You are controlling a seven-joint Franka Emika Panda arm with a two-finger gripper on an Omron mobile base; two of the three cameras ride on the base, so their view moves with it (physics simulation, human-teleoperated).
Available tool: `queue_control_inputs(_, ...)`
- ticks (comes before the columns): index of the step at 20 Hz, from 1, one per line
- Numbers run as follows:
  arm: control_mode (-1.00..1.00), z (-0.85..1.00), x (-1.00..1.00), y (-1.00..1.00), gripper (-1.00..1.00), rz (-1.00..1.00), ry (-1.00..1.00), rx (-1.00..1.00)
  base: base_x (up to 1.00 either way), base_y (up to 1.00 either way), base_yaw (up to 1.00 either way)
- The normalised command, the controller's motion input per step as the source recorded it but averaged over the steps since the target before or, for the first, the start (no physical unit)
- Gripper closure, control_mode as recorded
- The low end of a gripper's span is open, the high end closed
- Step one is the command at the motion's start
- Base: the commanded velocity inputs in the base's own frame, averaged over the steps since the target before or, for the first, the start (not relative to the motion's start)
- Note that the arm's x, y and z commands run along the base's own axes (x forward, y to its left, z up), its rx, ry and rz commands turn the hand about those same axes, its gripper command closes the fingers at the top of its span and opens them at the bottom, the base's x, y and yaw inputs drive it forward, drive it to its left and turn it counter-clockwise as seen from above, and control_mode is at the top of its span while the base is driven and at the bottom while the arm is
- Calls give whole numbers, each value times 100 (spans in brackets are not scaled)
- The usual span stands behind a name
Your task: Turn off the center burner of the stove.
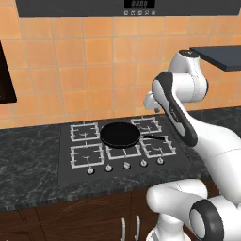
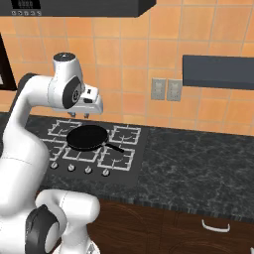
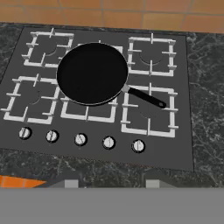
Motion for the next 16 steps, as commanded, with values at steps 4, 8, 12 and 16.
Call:
queue_control_inputs(4,-100,-11,-35,24,-100,2,0,-1,0,0,0)
queue_control_inputs(8,-100,-73,-29,100,-100,2,5,-1,0,0,0)
queue_control_inputs(12,-100,-94,0,83,-100,7,22,0,0,0,0)
queue_control_inputs(16,-100,-71,5,8,-100,2,16,-8,0,0,0)
